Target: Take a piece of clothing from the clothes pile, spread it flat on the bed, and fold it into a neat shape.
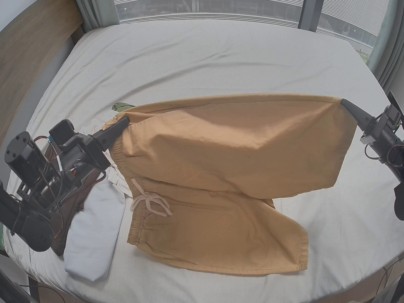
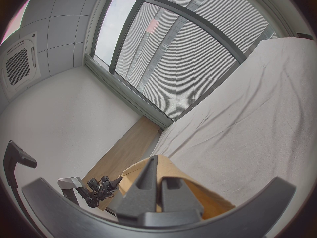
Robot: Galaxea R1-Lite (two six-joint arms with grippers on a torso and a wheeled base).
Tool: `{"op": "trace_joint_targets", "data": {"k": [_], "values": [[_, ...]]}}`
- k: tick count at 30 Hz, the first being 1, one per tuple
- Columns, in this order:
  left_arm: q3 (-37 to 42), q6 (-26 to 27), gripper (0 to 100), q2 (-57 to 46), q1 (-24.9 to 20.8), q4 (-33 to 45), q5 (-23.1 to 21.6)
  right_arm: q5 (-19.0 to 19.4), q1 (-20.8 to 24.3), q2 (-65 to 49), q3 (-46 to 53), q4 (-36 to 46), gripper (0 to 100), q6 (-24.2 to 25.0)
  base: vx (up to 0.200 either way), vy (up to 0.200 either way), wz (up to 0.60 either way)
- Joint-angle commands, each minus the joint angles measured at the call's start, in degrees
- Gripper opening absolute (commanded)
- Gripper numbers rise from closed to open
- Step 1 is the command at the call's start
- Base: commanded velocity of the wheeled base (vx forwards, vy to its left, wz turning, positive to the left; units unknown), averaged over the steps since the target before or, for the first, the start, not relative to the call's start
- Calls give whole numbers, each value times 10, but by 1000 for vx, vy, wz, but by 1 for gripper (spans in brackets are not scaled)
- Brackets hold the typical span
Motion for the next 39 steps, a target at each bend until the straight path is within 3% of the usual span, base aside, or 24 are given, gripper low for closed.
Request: {"op": "trace_joint_targets", "data": {"k": [1, 16, 23, 31, 39], "values": [[1, 0, 0, 2, 8, 0, -2, 0, -5, 2, -1, 0, 0, -1, 0, 0, 0], [-16, 2, 0, 9, 7, 0, 0, -1, -1, 1, 3, 0, 0, -8, 0, 0, 0], [-26, 6, 0, 9, 7, 0, 9, -6, 3, 6, 1, 1, 0, -58, 0, 0, 0], [-28, 6, 0, 26, 9, 0, 16, -6, 0, 17, -57, 60, 0, -61, 0, 0, 0], [-59, 7, 0, 62, 7, 0, 40, -6, 2, 60, -87, 64, 0, -61, 0, 0, 0]]}}
